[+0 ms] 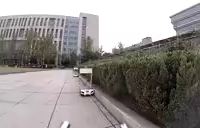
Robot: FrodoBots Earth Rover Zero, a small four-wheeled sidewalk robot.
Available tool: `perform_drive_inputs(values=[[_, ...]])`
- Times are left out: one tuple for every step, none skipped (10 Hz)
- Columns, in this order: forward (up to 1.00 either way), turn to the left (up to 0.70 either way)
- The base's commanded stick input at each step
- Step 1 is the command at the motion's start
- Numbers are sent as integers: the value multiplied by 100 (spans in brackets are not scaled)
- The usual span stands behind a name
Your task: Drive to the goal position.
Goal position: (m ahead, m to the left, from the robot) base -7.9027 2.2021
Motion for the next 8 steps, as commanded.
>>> perform_drive_inputs(values=[[4,0],[3,0],[0,0],[0,0],[1,0],[3,0],[0,0],[0,0]])
